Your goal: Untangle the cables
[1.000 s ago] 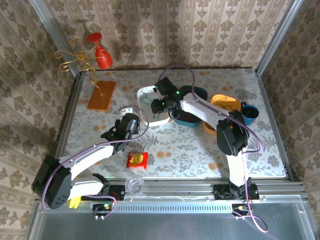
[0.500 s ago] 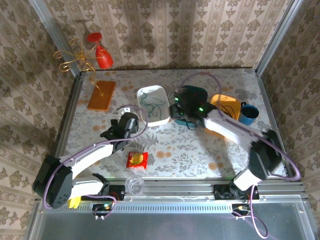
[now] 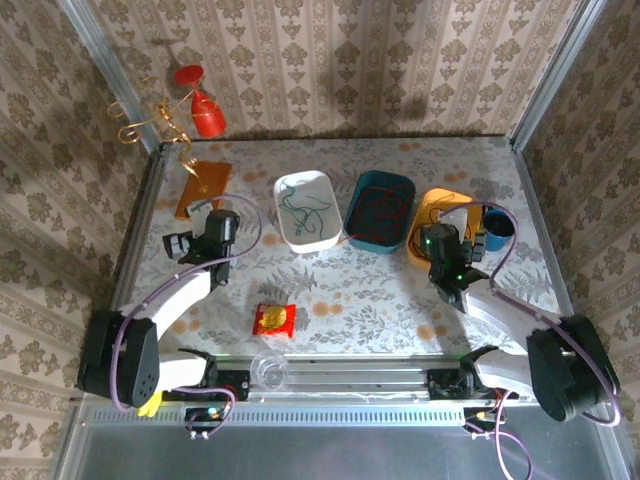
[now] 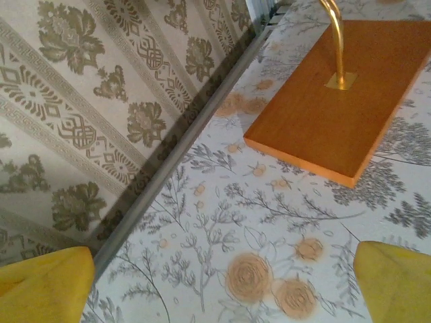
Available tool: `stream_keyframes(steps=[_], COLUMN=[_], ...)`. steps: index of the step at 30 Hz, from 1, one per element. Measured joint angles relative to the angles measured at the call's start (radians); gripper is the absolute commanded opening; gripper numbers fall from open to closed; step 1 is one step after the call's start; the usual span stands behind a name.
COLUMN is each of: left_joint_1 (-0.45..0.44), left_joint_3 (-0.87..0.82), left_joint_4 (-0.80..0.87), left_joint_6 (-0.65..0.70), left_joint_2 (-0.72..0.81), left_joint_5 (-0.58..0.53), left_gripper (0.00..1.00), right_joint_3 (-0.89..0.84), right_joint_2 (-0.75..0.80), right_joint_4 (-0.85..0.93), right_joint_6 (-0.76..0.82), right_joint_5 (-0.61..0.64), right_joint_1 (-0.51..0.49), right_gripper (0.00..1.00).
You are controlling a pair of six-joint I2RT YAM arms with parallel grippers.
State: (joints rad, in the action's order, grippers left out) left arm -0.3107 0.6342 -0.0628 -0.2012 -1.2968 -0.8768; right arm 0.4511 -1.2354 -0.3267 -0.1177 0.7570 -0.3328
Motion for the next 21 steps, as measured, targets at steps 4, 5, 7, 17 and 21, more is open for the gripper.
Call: stream_keyframes(steps=[4,5,7,17,21], left_joint_1=[0.053,0.058,0.064,0.228,0.272], left_joint_3=[-0.039,-0.057,-0.096,-0.166,-0.243], left_joint_4=[-0.131,-0.182,-0.291,-0.649,-0.765], left_joint_6=[0.095,0.13,0.189,0.27,0.265], left_joint_2=[-0.13,-0.154,-0.179,-0.218,-0.249], left_joint_5=[0.021,0.037,0.091,0.511,0.626], left_gripper=[1.0,1.0,1.0,1.0,1.0], right_joint_3=[-0.068,-0.069,-0.07,-0.06,-0.06], right_joint_2=[-0.145,-0.173,-0.209,-0.292,-0.292], right_joint_4=[-0.237,-0.278,-0.371,-0.515,-0.514], right_joint_6=[0.077,0.099,0.134,0.11,0.106], right_joint_5=[-0.014,-0.031,-0.09,-0.553,-0.631], right_joint_1=[0.018,0.027,0.051,0.322,0.322], right_gripper=[1.0,1.0,1.0,1.0,1.0])
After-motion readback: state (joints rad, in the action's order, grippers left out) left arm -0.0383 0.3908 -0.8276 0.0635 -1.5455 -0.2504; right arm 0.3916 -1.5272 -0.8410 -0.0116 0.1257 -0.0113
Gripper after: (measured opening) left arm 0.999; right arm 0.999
